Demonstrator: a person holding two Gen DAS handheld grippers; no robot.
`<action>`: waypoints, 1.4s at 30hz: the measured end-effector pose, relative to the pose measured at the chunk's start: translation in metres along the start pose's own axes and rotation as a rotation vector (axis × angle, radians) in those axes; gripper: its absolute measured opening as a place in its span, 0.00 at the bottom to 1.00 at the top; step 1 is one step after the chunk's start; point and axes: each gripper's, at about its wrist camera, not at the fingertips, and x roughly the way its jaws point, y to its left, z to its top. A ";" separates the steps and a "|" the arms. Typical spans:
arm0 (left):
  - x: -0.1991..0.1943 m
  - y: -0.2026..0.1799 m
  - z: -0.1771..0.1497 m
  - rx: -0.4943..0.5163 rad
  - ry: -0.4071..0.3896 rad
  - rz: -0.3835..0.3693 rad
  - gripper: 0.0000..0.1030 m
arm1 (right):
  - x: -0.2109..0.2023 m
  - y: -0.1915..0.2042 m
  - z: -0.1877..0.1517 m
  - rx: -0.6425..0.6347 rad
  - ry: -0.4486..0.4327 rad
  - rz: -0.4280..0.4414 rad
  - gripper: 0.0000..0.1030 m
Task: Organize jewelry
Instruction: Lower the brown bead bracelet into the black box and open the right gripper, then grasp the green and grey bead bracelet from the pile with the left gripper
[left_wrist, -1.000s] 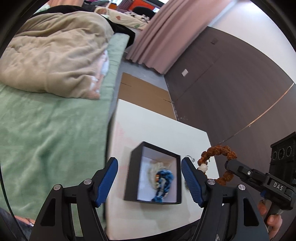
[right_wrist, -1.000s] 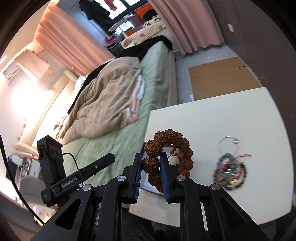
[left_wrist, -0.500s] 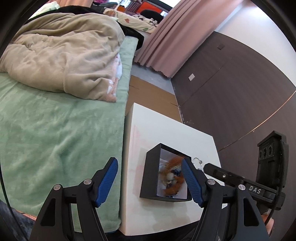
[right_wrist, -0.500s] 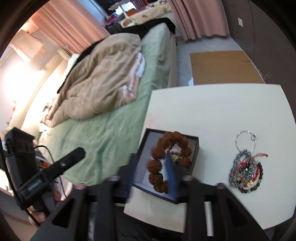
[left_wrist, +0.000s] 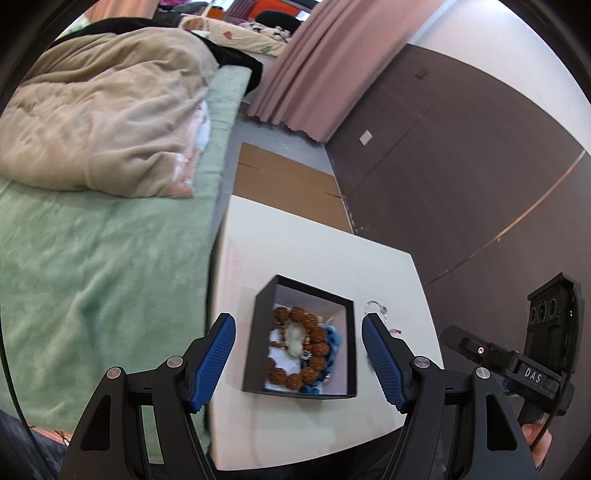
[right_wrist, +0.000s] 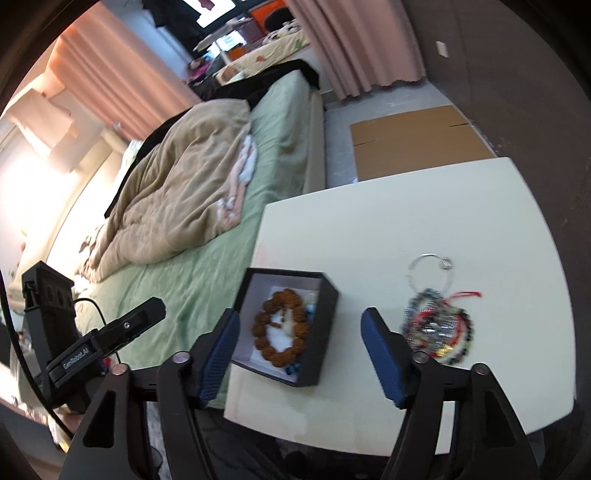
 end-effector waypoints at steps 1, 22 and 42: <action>0.001 -0.005 0.000 0.010 0.003 0.002 0.70 | -0.002 -0.004 0.000 0.009 0.000 0.001 0.70; 0.062 -0.132 -0.027 0.276 0.140 0.028 0.83 | -0.037 -0.119 -0.028 0.211 -0.125 0.076 1.00; 0.162 -0.187 -0.071 0.412 0.307 0.098 0.35 | -0.043 -0.185 -0.043 0.478 -0.152 0.104 1.00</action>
